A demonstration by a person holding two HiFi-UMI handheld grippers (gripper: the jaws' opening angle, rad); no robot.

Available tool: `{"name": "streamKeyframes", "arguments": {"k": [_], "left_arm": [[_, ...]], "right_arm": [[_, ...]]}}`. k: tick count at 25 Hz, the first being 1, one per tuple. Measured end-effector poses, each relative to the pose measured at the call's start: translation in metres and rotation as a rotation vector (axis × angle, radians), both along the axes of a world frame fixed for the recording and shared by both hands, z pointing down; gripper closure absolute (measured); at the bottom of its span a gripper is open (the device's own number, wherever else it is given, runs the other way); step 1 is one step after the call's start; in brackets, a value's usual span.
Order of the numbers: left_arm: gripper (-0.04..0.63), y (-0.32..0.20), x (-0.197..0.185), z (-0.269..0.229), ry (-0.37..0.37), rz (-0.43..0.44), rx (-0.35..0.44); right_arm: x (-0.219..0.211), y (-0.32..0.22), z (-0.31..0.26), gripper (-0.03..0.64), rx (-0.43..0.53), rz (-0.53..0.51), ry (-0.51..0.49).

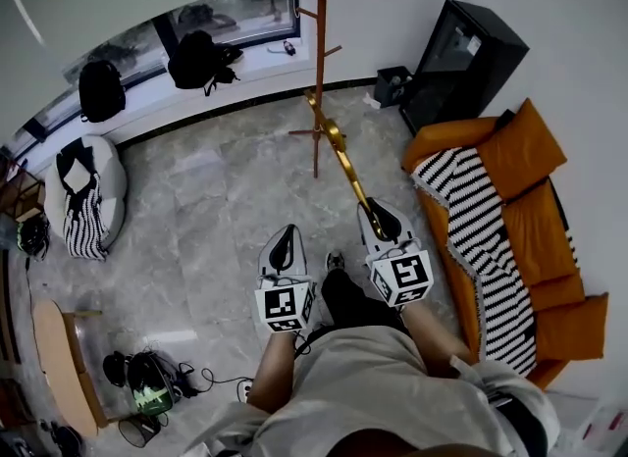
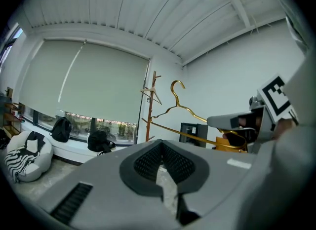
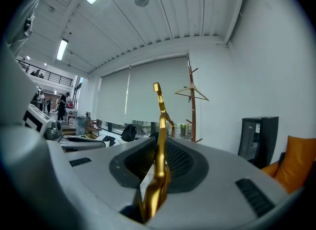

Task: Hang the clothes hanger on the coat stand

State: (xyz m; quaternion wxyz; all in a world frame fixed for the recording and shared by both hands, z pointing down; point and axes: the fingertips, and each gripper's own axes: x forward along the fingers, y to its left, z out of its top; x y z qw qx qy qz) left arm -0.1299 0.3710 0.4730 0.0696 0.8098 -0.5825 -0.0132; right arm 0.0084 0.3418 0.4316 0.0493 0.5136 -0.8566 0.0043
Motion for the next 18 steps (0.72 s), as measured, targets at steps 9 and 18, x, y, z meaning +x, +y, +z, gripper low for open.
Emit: {"name": "streamKeyframes", "arguments": {"k": [9,18], "left_arm": [[0.592,-0.103,-0.034,-0.011,-0.043,-0.048,-0.003],[0.592,-0.224,-0.016,-0.009,-0.069,-0.013,-0.034]], "right_arm": [[-0.03,-0.117,0.002,0.561,-0.009,-0.055,-0.032],[-0.023,-0.237,-0.002,0.561,-0.035,-0.108,-0.04]]}}
